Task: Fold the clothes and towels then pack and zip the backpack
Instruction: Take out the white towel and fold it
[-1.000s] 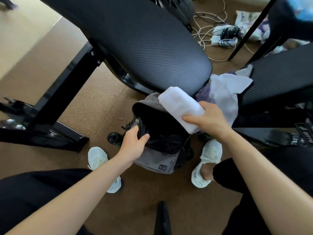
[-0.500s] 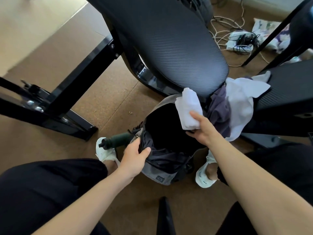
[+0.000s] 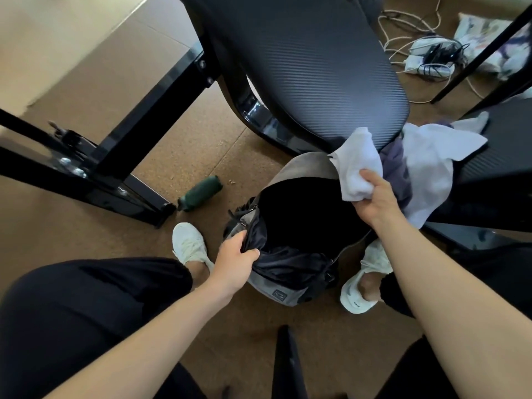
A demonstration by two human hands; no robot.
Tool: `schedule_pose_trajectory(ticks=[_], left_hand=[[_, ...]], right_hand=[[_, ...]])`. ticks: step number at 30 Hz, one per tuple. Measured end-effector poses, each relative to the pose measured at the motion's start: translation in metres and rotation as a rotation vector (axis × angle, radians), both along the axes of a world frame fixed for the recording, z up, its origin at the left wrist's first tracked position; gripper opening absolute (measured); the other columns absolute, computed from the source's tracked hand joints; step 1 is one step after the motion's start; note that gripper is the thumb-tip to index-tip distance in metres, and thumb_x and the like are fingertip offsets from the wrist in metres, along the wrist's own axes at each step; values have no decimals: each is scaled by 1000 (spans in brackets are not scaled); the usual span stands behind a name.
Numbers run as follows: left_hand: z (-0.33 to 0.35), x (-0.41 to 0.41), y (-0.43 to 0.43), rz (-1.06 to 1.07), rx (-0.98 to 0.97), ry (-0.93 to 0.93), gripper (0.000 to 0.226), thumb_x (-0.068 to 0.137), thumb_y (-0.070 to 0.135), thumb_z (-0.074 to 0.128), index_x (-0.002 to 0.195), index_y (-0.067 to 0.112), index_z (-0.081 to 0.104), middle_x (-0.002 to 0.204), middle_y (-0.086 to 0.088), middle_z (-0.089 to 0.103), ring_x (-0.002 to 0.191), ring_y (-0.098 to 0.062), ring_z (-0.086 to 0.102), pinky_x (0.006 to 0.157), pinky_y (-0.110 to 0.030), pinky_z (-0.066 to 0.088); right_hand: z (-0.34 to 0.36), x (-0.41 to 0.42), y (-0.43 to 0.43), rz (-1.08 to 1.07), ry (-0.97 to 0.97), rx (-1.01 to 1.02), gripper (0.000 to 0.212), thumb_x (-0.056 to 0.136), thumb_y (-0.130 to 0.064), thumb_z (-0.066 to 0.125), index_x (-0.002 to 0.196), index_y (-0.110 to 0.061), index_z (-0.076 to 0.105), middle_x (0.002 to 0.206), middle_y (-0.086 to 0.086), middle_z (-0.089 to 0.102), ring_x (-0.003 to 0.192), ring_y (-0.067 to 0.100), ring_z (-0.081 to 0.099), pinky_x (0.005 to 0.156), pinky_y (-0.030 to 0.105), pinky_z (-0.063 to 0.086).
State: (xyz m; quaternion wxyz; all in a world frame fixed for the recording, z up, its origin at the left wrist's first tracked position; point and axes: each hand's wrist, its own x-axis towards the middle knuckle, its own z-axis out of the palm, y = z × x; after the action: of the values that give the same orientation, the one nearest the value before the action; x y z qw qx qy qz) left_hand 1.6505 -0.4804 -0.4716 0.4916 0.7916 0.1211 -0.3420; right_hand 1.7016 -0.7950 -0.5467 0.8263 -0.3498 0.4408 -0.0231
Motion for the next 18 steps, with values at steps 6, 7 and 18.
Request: schedule_pose_trajectory(ticks=[6, 7, 18], left_hand=[[-7, 6, 1, 186, -32, 51, 39, 102, 0, 44, 130, 21, 62, 108, 8, 70, 83, -5, 60, 58, -23, 53], [-6, 8, 1, 212, -38, 53, 38, 102, -1, 44, 124, 23, 64, 108, 7, 71, 84, -7, 62, 54, -21, 51], [-5, 14, 14, 475, 20, -12, 26, 100, 4, 43, 96, 18, 65, 89, -11, 62, 79, -27, 50, 67, -35, 36]], right_hand=[[7, -9, 22, 148, -45, 40, 50, 93, -18, 65, 137, 4, 56, 118, 14, 72, 105, 25, 70, 86, 36, 59], [11, -9, 29, 202, -49, 30, 51, 92, -18, 67, 136, 5, 56, 117, 14, 72, 103, 25, 71, 85, 36, 59], [82, 19, 74, 58, -264, -304, 27, 88, -2, 71, 113, 4, 68, 97, 8, 75, 87, 19, 73, 78, 33, 58]])
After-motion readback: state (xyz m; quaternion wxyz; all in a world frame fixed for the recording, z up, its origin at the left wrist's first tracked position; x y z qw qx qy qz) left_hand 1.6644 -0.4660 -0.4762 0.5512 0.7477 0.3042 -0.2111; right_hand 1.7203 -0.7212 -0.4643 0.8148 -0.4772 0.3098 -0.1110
